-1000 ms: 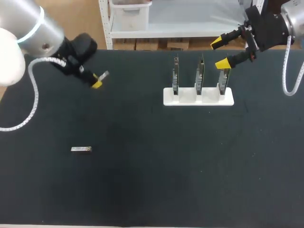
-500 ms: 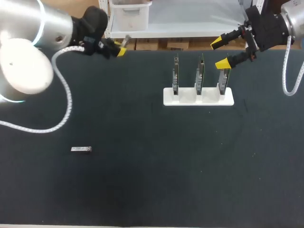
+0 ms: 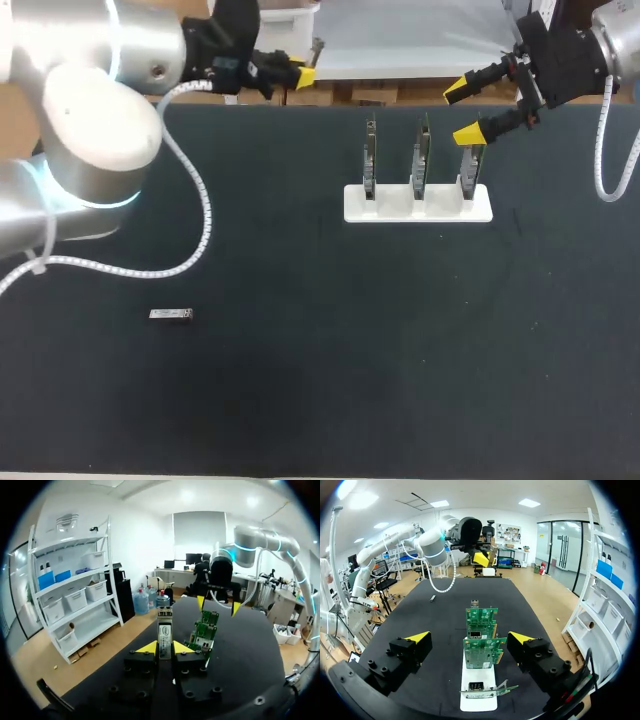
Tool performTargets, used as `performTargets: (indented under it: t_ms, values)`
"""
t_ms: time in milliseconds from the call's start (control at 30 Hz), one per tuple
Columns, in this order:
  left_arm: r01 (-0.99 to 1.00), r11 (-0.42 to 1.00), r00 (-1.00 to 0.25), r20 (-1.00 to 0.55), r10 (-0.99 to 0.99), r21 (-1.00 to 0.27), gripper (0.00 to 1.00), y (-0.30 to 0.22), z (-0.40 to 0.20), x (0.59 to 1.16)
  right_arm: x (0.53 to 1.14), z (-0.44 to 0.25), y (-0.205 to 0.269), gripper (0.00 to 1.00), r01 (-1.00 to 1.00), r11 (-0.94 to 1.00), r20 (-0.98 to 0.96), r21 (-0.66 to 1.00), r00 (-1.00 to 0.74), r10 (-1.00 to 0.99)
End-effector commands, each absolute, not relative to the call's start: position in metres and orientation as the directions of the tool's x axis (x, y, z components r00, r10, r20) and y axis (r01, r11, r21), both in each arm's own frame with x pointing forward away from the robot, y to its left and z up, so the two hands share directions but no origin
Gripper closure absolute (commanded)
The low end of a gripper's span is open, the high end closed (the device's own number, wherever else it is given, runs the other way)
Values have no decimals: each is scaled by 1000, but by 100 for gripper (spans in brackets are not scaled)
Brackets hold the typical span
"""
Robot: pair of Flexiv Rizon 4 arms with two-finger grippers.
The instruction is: Pick up the optical module with the left hand, and insert it into the network port with the right hand.
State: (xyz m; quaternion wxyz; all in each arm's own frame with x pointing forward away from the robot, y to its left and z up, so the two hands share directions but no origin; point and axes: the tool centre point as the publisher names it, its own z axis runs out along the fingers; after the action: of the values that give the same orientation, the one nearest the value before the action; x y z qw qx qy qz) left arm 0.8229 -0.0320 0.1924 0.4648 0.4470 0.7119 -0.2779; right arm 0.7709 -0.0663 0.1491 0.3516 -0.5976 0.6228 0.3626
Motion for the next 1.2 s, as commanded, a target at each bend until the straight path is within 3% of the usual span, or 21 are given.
performTargets:
  t_ms: [33,667,1200]
  values:
    - [919,394,-109,-946,306,22,100,-50,194,832,768,149,-66,0,-999,28,-871,28,-38,-490]
    - [991,132,-42,-977,210,-14,100,-132,199,815,768,149,-66,0,-999,28,-871,28,-38,-490]
    - [998,65,-19,-989,144,-10,100,-159,193,802,768,149,-66,0,-999,28,-871,28,-38,-490]
